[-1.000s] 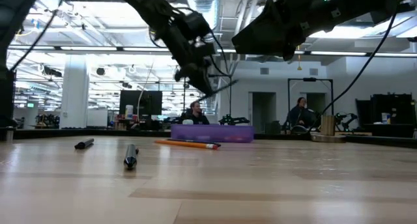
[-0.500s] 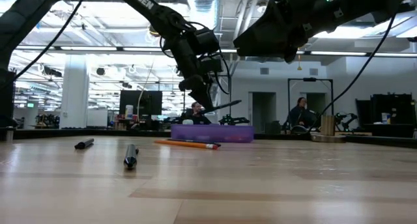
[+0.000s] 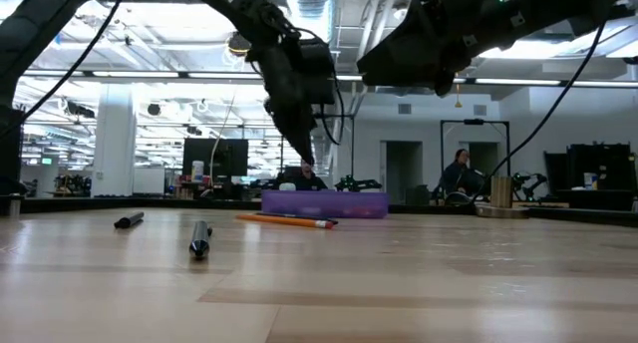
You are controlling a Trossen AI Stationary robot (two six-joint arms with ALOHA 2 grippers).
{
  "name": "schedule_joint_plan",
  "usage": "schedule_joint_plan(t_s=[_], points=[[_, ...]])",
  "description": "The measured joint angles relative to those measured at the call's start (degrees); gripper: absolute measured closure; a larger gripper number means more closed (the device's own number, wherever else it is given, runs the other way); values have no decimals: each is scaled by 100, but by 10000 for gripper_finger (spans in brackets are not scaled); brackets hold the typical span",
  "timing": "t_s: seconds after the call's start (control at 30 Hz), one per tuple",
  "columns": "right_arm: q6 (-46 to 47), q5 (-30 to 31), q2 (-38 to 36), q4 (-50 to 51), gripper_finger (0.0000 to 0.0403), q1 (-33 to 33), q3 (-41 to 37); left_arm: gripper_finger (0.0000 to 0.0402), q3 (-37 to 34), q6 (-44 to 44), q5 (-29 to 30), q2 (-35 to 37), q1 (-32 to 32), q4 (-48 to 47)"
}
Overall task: Pick & place school supplies into a supply box
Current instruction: Put the black pen into the violet supply box
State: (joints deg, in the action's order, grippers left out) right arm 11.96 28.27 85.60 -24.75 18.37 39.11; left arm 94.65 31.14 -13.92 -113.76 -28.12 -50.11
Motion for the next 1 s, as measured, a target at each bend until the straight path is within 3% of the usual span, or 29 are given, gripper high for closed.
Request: schedule_joint_plan(t_s=[0.17,0.3,0.5,0.67,0.83,1.0], points=[[-62,-278,0,-187,249,-41,0,256,-170,-570,-1924,913,-17,-469],[-130,-578,0,-609,249,-207,2,255,-899,-1140,-2582,2162,54,8],[-115,-681,0,-751,249,-425,247,255,-2841,-2474,-2365,4736,406,1632],[128,-928,27,167,249,-604,1045,255,-4506,-3318,-1569,6948,772,2564],[212,-916,719,1253,249,-807,2232,255,-5658,-3541,-1137,8690,942,2723],[174,-948,1565,2466,249,-885,3337,255,-6217,-3524,-1188,9861,942,2569]])
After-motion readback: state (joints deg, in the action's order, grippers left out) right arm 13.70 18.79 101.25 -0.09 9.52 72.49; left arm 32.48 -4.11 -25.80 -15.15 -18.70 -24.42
